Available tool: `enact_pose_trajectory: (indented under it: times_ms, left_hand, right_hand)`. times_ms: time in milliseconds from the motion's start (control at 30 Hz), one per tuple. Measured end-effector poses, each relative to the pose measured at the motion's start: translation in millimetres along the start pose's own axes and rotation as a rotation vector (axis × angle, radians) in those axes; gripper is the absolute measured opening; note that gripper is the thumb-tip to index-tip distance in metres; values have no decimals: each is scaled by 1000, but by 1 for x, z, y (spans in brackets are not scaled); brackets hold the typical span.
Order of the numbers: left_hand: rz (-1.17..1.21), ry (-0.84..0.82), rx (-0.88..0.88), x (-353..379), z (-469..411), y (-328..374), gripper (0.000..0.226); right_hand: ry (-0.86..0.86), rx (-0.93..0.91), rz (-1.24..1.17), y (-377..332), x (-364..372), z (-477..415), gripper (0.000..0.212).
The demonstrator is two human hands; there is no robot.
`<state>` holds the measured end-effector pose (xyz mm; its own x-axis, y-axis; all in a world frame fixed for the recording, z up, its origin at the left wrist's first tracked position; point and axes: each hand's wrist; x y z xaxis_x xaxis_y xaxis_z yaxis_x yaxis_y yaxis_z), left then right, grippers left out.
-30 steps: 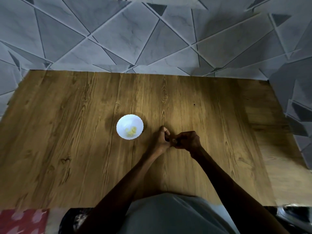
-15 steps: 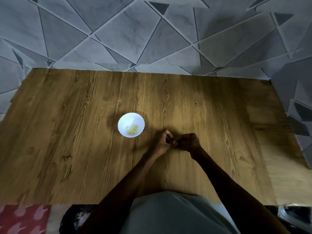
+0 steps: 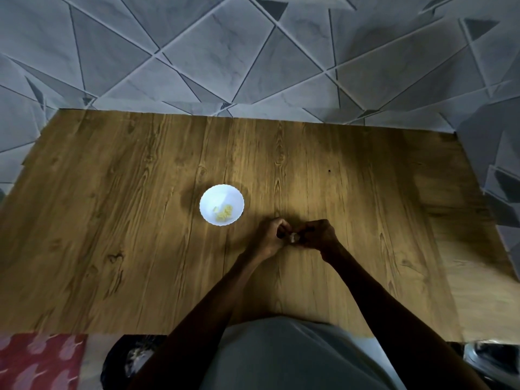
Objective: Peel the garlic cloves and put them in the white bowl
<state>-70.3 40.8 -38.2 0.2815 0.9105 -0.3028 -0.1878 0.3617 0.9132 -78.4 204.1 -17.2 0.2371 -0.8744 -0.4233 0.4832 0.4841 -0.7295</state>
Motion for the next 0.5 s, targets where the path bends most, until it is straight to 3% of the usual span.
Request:
enact_pose_trajectory:
  times_ms: [500]
  left_hand:
    - [118,80,-124,-2,-4,8,21]
  right_hand:
    - [43,-178,132,0,-6,-5,17]
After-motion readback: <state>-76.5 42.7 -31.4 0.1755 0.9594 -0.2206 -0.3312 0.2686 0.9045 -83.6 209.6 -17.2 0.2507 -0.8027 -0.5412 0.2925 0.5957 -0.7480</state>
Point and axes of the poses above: each hand's wrist, its own z-axis away from the middle knuckle, its own x-axis out of the palm, y = z × x, and after that the axes turned 6 degrees about z, right-handed
